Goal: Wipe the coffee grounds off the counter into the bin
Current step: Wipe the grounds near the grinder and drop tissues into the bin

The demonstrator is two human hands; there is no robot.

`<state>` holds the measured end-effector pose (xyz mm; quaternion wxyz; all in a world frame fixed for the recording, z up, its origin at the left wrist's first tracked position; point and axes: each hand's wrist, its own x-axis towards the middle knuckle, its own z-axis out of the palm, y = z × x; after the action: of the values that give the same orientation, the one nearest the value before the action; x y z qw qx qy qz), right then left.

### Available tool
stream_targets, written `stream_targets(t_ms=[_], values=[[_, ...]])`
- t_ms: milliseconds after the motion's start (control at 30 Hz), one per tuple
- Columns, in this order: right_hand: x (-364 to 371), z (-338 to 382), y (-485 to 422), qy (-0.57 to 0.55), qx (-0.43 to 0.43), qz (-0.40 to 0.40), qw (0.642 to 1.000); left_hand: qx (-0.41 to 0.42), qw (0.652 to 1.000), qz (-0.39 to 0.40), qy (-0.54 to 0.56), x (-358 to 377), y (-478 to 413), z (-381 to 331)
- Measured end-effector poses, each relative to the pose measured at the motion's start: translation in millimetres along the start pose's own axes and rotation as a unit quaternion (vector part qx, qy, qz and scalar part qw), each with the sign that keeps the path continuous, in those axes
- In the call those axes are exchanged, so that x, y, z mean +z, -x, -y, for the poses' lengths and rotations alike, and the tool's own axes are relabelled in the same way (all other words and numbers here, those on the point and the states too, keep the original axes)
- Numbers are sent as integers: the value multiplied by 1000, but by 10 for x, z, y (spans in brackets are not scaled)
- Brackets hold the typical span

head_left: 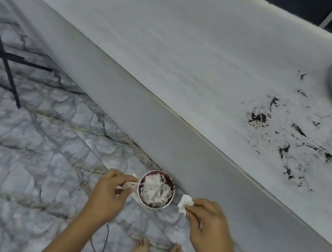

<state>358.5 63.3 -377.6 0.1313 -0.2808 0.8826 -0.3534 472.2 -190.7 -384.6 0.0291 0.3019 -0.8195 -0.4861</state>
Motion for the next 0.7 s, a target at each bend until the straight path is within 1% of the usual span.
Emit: stream_targets(t_ms=[133, 200, 267, 333, 467, 533, 633, 700], values=[[920, -686, -155, -1, 34, 61, 998, -44, 999, 10, -26, 529, -152, 957], [1464, -1123, -293, 2, 40, 105, 994, -62, 997, 12, -34, 925, -318, 1518], [2028, -1587, -455, 13, 35, 123, 992, -63, 997, 6, -53, 1376, -537, 2088], [2610, -2054, -642, 19, 20, 118, 993, -48, 996, -5, -73, 1843, -799, 2632], [3755, -3000, -983, 66, 35, 85, 993, -10, 994, -19, -106, 2786, -1316, 3604], [4223, -3432, -1063, 94, 36, 75, 992, 17, 989, -18, -145, 3153, -1541, 4002], [4691, -3908, -1047, 152, 16, 74, 986, 39, 967, -6, -250, 3503, -1707, 4501], [4841, -4076, -996, 239, -6, 83, 967, 34, 958, -4, -284, 3641, -1706, 4714]])
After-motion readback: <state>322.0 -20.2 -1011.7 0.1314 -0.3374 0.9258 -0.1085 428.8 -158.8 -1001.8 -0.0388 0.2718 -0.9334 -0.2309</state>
